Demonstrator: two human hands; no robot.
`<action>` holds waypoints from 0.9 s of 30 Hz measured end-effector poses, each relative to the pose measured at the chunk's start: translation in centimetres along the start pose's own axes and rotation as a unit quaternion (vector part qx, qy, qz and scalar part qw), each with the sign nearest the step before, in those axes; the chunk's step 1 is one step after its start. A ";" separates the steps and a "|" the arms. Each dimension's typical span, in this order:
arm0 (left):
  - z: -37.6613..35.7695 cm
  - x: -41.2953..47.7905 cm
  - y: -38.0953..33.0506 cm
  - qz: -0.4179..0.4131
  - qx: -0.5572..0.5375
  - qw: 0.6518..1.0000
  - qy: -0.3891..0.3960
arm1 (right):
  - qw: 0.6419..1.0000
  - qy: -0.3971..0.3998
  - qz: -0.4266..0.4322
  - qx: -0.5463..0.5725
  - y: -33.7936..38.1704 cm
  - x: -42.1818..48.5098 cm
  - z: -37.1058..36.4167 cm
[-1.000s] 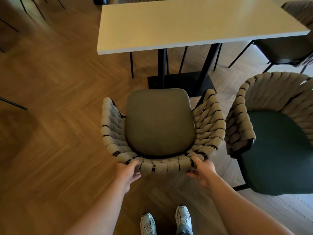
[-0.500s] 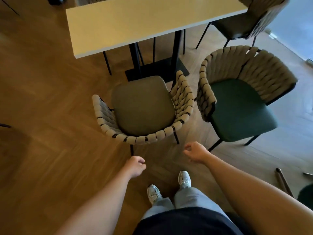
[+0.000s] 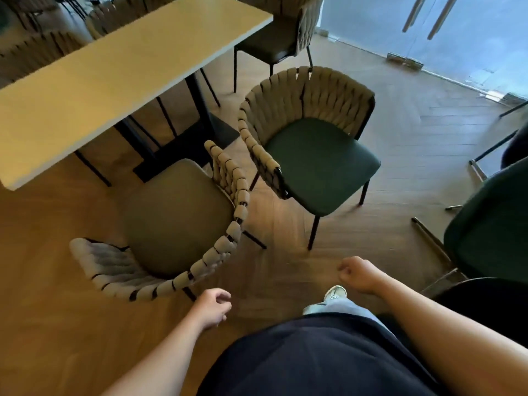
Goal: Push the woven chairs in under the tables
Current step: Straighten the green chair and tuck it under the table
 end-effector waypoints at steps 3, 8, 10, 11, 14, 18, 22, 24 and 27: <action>0.0 2.2 -4.6 -0.011 0.024 1.000 -0.002 | 0.999 -0.022 -0.019 0.033 -3.6 1.2 2.6; -2.4 6.1 -15.7 -0.054 0.064 0.996 0.020 | 0.995 -0.045 -0.045 0.074 -10.2 3.1 7.6; -3.8 7.1 -20.3 -0.076 0.089 0.993 0.025 | 0.992 -0.046 -0.066 0.094 -13.0 3.5 9.3; -4.6 7.6 -22.6 -0.090 0.097 0.991 0.028 | 0.991 -0.044 -0.077 0.103 -14.4 3.7 10.2; -6.9 9.3 -28.9 -0.115 0.111 0.986 0.041 | 0.985 -0.045 -0.107 0.127 -18.1 4.4 12.9; -9.3 11.5 -34.5 -0.130 0.131 0.980 0.067 | 0.979 -0.042 -0.134 0.150 -20.4 5.6 16.1; -10.5 15.5 -39.2 -0.120 0.146 0.978 0.083 | 0.978 -0.027 -0.141 0.149 -21.8 9.0 20.0; -10.9 18.2 -41.3 -0.101 0.140 0.981 0.083 | 0.978 -0.023 -0.146 0.145 -22.4 11.1 22.6; -11.3 22.8 -45.4 -0.085 0.115 0.986 0.086 | 0.979 -0.025 -0.149 0.135 -23.3 14.8 27.4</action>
Point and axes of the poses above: each hand's wrist, its own x-axis towards the middle knuckle, its own z-axis out of the back of the hand, y = z × x, the point moved 6 cm from there along x, towards the middle knuckle
